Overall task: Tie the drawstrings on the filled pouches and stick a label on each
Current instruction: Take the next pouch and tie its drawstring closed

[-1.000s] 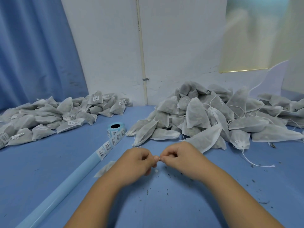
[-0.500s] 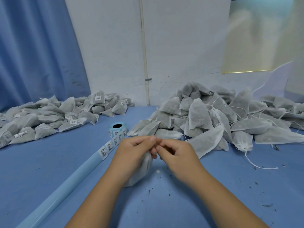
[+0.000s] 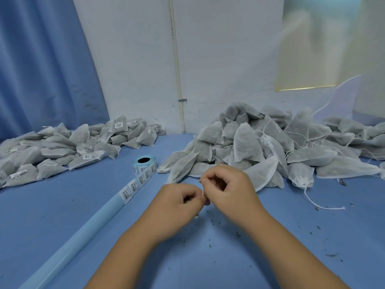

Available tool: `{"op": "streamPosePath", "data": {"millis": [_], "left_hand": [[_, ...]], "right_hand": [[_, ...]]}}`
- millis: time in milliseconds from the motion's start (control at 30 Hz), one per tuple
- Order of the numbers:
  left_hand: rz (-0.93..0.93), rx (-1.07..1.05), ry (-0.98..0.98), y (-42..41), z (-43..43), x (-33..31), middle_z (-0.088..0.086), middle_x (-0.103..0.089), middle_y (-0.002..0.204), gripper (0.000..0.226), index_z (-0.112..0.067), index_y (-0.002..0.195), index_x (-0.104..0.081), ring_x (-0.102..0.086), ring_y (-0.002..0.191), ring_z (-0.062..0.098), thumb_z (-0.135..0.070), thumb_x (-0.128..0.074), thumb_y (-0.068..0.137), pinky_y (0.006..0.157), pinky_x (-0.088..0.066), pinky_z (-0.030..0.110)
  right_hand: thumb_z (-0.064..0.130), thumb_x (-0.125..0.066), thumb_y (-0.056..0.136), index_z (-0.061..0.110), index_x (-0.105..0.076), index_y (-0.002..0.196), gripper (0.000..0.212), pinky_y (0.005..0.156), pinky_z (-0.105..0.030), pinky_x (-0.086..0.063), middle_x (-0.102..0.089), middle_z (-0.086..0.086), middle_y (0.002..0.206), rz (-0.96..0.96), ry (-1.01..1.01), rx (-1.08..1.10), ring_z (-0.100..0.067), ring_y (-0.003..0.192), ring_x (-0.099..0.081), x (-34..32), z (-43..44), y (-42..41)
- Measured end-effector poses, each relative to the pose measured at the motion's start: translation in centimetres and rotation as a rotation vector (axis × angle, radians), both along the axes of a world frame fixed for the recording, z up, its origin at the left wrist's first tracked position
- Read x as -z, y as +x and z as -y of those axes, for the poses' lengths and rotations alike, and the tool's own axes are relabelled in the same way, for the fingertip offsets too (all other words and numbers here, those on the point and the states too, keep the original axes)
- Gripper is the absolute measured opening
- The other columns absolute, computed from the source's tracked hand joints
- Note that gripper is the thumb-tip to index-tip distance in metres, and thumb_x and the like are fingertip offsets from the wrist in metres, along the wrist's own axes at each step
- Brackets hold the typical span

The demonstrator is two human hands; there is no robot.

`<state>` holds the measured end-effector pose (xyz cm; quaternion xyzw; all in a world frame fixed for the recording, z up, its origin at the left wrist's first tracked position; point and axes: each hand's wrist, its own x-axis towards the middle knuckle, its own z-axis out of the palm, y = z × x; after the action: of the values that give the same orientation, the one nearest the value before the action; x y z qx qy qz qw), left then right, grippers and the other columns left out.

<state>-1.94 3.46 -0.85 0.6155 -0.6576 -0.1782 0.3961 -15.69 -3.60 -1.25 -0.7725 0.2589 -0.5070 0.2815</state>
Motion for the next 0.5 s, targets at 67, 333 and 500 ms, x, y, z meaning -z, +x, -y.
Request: {"op": "streamPosePath", "data": {"millis": [67,333,500], "left_hand": [[-0.215,0.065,0.07,-0.2,-0.2,-0.4,-0.008,-0.053,0.05,0.021,-0.026,0.064,-0.071,-0.048,0.051,0.006,-0.027,-0.059,0.081,0.051,-0.037,0.015],[-0.991,0.215,0.134,1.0,-0.6,-2.1,0.0,-0.033,0.045,0.019,-0.011,0.051,-0.055,-0.04,0.043,0.018,-0.018,-0.054,0.069,0.06,-0.042,0.031],[-1.194,0.198,0.176,1.0,-0.4,-2.5,-0.003,-0.028,0.041,0.027,-0.013,0.048,-0.049,-0.033,0.037,0.014,-0.018,-0.044,0.075,0.056,-0.042,0.03]], "right_hand": [[0.003,-0.063,0.08,0.012,-0.066,0.068,0.015,0.059,-0.027,-0.045,-0.063,-0.003,0.064,0.049,0.125,-0.062,-0.023,0.062,-0.056,-0.1,-0.1,0.0],[0.017,-0.066,0.083,0.019,-0.068,0.07,0.013,0.058,-0.024,-0.041,-0.058,0.006,0.064,-0.015,0.322,-0.108,-0.009,0.056,-0.045,-0.3,-0.3,0.2],[0.009,-0.067,0.082,0.023,-0.068,0.08,0.015,0.061,-0.013,-0.039,-0.056,0.011,0.077,0.051,0.031,0.103,-0.008,0.06,-0.05,-1.3,-0.8,-0.2]]}}
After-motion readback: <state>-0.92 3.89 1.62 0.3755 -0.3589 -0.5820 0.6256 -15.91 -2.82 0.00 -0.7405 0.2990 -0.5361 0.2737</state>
